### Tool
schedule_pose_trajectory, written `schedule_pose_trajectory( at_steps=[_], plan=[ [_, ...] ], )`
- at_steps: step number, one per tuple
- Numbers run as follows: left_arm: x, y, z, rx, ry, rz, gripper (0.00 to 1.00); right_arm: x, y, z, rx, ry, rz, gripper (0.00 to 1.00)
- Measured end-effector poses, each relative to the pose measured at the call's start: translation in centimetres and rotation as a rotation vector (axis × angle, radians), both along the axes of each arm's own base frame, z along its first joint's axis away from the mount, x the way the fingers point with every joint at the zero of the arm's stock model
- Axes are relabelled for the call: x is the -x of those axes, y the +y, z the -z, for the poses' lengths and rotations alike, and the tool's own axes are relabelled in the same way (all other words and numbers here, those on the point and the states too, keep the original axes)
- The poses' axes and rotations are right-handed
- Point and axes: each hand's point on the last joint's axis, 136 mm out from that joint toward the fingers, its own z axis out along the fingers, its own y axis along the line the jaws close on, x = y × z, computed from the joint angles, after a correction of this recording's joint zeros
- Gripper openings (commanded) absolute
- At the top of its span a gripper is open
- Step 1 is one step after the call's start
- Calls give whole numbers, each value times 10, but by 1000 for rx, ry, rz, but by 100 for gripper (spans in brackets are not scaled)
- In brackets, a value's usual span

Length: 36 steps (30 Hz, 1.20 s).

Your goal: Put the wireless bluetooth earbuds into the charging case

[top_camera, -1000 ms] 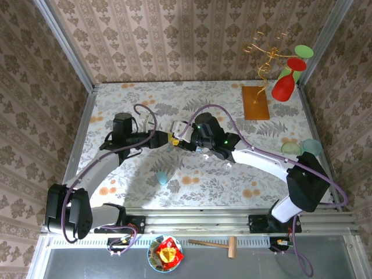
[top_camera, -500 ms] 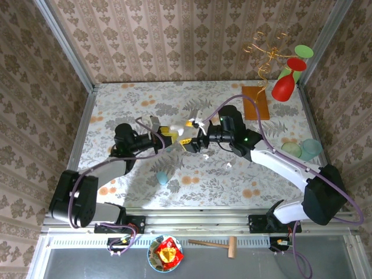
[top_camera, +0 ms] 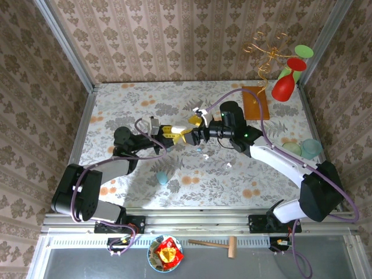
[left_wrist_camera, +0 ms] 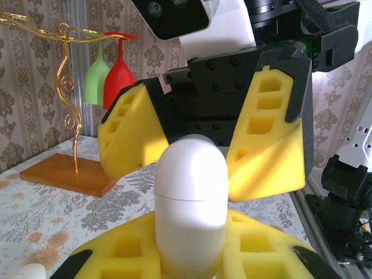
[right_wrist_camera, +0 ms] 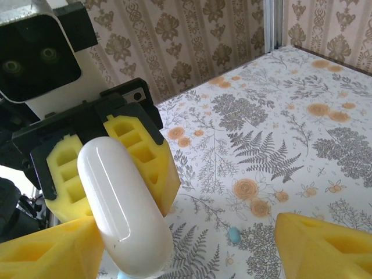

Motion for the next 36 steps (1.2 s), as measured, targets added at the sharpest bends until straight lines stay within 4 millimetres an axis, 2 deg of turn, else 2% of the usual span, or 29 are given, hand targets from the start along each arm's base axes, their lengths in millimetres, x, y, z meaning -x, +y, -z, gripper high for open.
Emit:
schedule_pose_trajectory(
  at_steps=[5, 11, 15, 18, 21, 24, 26, 29, 32, 36],
  plan=[
    [1, 1, 5, -3, 13, -12, 0, -2, -3, -2, -31, 57, 20, 76],
    [11, -2, 5, -7, -19, 15, 0, -16, -17, -9, -66, 76, 85, 77],
    [14, 1, 4, -4, -75, -7, 0, -11, -20, -24, -91, 57, 85, 81],
    [15, 4, 2, 0, -127, -39, 0, -3, -24, -42, -128, 18, 86, 88],
    [12, 5, -1, 5, -170, -76, 0, 7, -35, -59, -168, -13, 116, 91],
    [8, 8, -1, 5, -208, -118, 0, 10, -53, -62, -191, -15, 205, 90],
    [7, 10, 1, 0, -231, -148, 0, 5, -67, -54, -193, 11, 294, 89],
    [4, 12, 4, -10, -275, -200, 0, -6, -92, -28, -168, 101, 456, 87],
    [5, 13, 7, -24, -307, -238, 0, -9, -116, 14, -110, 226, 604, 86],
    [4, 11, 7, -39, -331, -270, 0, 4, -142, 73, -10, 403, 750, 85]
  ],
)
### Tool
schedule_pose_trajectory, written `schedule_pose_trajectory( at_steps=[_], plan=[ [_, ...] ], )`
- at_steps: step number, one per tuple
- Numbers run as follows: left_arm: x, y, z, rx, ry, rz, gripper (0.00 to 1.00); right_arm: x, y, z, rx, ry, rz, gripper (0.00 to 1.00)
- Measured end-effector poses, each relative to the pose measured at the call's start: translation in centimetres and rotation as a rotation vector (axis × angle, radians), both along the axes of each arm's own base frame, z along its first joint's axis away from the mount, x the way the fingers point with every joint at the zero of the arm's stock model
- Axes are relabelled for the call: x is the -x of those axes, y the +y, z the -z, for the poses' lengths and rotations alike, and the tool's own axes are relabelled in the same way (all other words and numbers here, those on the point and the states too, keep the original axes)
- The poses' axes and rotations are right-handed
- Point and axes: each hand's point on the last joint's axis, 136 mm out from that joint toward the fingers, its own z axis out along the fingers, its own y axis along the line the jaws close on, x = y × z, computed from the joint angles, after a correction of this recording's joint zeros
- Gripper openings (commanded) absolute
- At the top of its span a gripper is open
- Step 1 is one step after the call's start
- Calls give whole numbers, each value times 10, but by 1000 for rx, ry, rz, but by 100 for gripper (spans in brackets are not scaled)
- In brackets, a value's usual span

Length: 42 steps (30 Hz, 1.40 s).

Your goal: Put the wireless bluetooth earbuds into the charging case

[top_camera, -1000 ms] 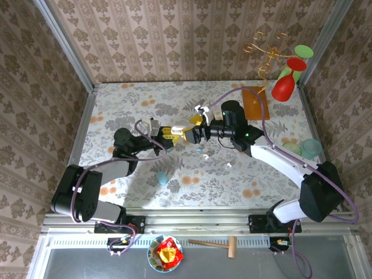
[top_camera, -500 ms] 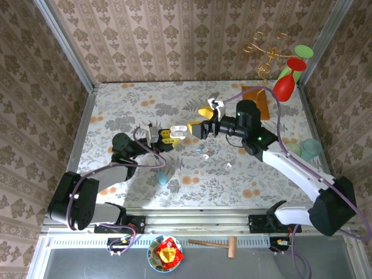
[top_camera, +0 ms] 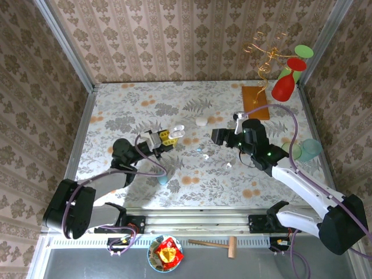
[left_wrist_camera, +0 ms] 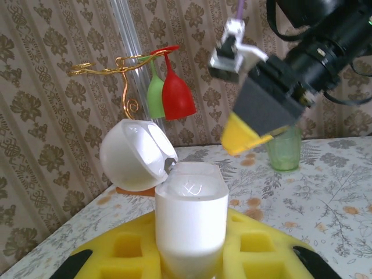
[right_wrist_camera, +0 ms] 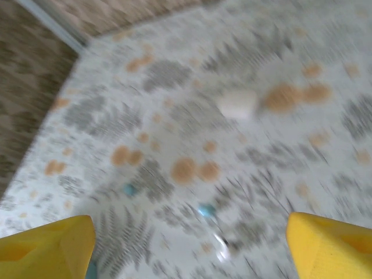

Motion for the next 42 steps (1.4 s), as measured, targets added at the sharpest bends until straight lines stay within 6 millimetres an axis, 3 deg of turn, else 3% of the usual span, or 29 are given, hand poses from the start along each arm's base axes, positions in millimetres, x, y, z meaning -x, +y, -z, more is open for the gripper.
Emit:
schedule_pose_trajectory(
  at_steps=[7, 12, 15, 31, 42],
  plan=[
    [-8, 3, 5, -19, -18, -69, 0, 36, -37, 65, 115, 294, 152, 71],
    [1, -6, 11, -43, -47, -52, 0, 56, -50, 116, 217, 525, 206, 57],
    [2, -8, 15, -67, -66, -48, 0, 62, -53, 134, 242, 636, 244, 55],
    [9, -10, 27, -153, -128, -39, 0, 39, -50, 156, -33, 915, 307, 44],
    [12, -12, 30, -171, -148, -27, 0, 42, -39, 175, -127, 1044, 302, 44]
  ],
)
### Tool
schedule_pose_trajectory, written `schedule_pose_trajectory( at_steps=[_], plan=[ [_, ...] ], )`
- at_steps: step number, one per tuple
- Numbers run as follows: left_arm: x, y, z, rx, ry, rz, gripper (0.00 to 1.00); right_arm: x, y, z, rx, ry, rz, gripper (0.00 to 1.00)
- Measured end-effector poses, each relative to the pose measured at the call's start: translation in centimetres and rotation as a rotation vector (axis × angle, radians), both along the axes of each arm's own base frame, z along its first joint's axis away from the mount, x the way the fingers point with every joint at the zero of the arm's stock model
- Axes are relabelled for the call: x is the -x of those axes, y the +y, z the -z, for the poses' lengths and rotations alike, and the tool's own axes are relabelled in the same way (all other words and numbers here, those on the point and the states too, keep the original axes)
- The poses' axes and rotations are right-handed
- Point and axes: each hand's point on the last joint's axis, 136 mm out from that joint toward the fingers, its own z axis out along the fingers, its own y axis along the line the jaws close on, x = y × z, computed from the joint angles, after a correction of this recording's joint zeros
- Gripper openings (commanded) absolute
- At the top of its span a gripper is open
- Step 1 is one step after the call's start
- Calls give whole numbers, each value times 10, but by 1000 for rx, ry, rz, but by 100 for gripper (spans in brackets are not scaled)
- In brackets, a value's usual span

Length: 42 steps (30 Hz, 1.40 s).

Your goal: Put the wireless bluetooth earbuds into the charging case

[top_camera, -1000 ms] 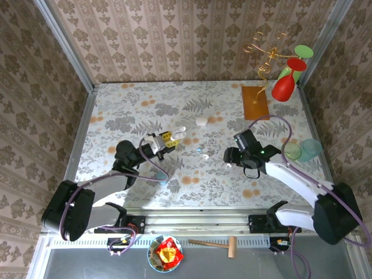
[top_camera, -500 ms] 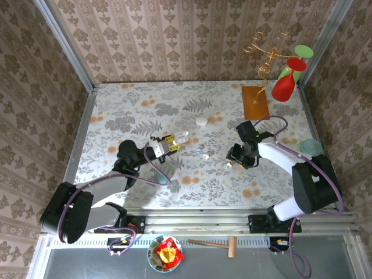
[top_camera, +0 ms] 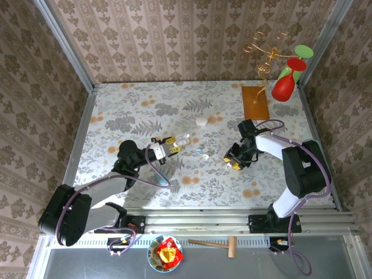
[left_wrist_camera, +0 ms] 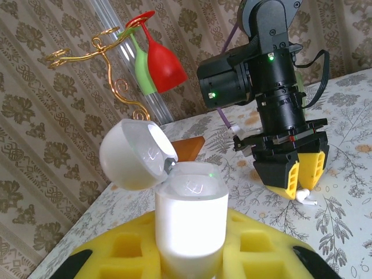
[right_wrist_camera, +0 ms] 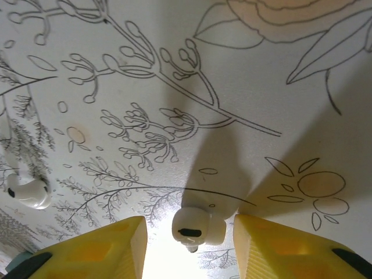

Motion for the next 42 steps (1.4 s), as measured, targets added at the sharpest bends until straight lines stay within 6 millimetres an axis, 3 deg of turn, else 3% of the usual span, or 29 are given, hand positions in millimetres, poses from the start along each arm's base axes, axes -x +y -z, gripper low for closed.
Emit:
schedule_pose_trajectory(
  at_steps=[16, 28, 37, 42],
  plan=[
    [0, 0, 2, -8, -3, 0, 0, -5, 2, 2, -18, 21, 7, 39],
    [0, 0, 2, -9, -7, 0, 0, -2, -1, 3, -11, 34, -10, 26],
    [-1, 0, 2, -8, -7, -1, 0, -4, -2, 1, -4, 19, -11, 28],
    [-5, -3, 10, -7, 15, -4, 0, -13, -3, -16, 9, -60, -13, 29]
  ],
)
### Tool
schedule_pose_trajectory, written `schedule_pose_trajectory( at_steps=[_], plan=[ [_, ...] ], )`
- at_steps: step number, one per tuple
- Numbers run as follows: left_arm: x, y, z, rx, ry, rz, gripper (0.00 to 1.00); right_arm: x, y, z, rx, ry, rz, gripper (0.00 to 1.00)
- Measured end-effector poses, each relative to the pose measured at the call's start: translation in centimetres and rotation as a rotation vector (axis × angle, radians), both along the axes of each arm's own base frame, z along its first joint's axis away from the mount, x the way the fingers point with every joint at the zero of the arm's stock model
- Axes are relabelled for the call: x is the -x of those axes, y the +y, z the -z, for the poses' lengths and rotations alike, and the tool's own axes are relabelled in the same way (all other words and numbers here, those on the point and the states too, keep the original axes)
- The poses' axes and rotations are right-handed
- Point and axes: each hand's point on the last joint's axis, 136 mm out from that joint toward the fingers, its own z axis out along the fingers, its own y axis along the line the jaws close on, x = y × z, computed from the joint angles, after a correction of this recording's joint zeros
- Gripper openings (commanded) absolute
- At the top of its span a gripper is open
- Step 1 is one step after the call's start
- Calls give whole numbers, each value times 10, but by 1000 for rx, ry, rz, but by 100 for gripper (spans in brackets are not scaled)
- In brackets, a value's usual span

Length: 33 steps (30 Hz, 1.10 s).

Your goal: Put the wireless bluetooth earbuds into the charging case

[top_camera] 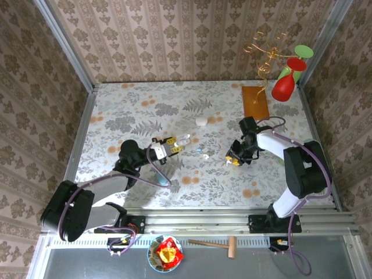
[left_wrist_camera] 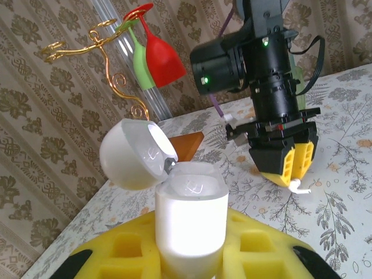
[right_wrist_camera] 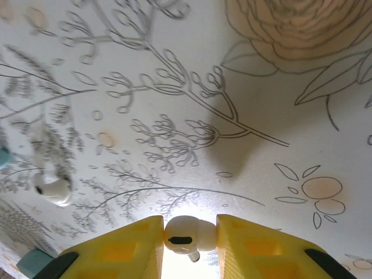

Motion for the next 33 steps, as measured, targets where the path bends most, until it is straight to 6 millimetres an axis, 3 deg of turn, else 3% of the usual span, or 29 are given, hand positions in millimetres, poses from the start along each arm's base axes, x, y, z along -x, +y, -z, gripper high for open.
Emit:
schedule_pose_trajectory(
  at_steps=[8, 19, 28, 33],
  plan=[
    [-10, -5, 16, 12, 104, -17, 0, -18, 3, -33, 76, -174, -61, 30],
    [-27, -13, 26, 45, 240, -53, 0, -56, 36, -112, 189, -527, -202, 30],
    [-33, -14, 23, 78, 282, -80, 0, -59, 37, -120, 204, -570, -226, 29],
    [-40, -17, 26, 85, 313, -97, 0, -55, 49, -148, 177, -670, -262, 29]
  ],
)
